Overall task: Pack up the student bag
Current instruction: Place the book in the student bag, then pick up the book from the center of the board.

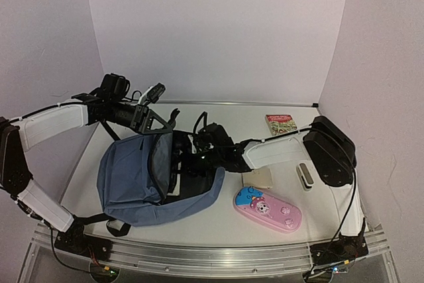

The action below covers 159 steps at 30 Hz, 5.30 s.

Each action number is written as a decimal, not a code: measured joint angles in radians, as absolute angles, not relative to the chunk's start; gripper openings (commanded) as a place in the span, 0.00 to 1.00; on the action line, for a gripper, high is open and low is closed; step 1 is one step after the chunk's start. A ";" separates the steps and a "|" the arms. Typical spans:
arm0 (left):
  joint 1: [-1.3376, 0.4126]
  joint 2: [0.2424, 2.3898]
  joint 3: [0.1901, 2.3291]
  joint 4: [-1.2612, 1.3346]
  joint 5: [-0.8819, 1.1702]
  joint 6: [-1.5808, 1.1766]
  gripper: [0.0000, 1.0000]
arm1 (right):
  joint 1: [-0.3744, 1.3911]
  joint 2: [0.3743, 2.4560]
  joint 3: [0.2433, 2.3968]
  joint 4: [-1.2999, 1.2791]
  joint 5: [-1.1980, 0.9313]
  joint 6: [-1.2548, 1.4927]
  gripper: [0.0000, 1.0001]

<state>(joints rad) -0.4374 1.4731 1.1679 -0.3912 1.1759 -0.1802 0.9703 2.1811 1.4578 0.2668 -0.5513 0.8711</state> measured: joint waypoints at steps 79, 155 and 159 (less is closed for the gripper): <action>-0.372 1.066 0.603 -0.245 0.469 -0.784 0.00 | 0.897 1.922 1.313 -0.332 0.318 0.758 0.70; 0.032 1.120 0.954 -0.592 0.322 -0.240 0.86 | 0.318 2.232 1.667 -0.480 0.159 0.221 0.00; 0.032 1.116 0.947 -0.583 0.381 -0.241 0.76 | 0.308 2.196 1.624 -0.444 0.099 0.239 0.00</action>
<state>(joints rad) 0.0319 1.1156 0.9474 -0.5830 0.3813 -0.2407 0.3080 2.1962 1.6236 -0.4436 0.0988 0.2391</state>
